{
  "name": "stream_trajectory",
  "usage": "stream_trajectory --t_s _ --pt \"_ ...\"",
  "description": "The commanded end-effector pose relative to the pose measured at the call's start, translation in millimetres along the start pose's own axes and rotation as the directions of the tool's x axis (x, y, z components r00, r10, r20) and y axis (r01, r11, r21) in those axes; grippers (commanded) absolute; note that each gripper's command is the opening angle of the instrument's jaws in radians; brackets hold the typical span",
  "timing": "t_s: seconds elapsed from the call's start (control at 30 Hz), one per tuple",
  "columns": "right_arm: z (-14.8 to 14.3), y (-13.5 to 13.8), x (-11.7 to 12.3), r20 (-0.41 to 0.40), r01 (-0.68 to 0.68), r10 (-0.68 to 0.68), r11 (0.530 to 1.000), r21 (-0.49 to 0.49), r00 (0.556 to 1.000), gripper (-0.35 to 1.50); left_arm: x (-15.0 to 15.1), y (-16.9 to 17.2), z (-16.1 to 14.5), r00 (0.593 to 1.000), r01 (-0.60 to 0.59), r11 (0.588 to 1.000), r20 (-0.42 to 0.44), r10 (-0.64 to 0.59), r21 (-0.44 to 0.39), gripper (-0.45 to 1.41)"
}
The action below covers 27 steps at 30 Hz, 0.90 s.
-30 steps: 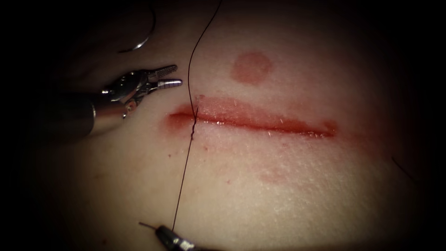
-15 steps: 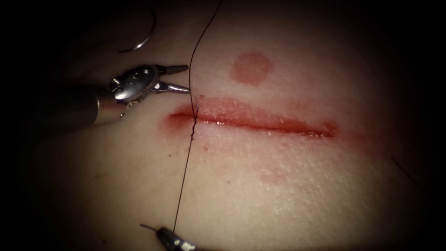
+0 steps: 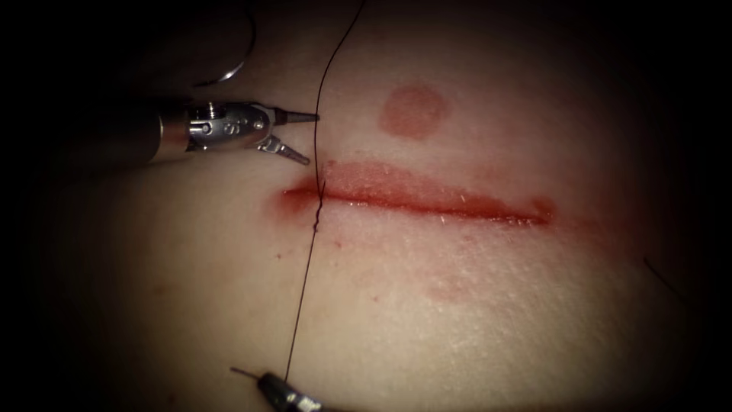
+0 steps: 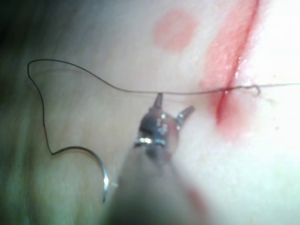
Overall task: Wound Closure
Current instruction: Pull the right gripper down and the left gripper up to tension the knot.
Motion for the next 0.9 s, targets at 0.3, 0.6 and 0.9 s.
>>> stream_trajectory --t_s 0.3,0.6,0.9 --pt "0.3 -0.9 -0.8 0.002 -0.001 0.001 1.0 0.001 1.0 -0.35 0.3 -0.8 0.6 0.997 -0.071 0.994 0.048 0.067 0.082 0.55" --pt "0.4 -0.8 -0.8 -0.001 -0.002 0.002 1.0 0.003 1.0 -0.35 1.4 0.3 1.1 0.997 -0.072 0.993 0.021 0.071 0.095 0.55" --pt "0.5 -0.8 -0.9 -0.002 -0.002 0.002 1.0 0.005 1.0 -0.35 2.6 -0.6 2.2 0.993 -0.119 0.988 0.027 0.117 0.099 0.55"
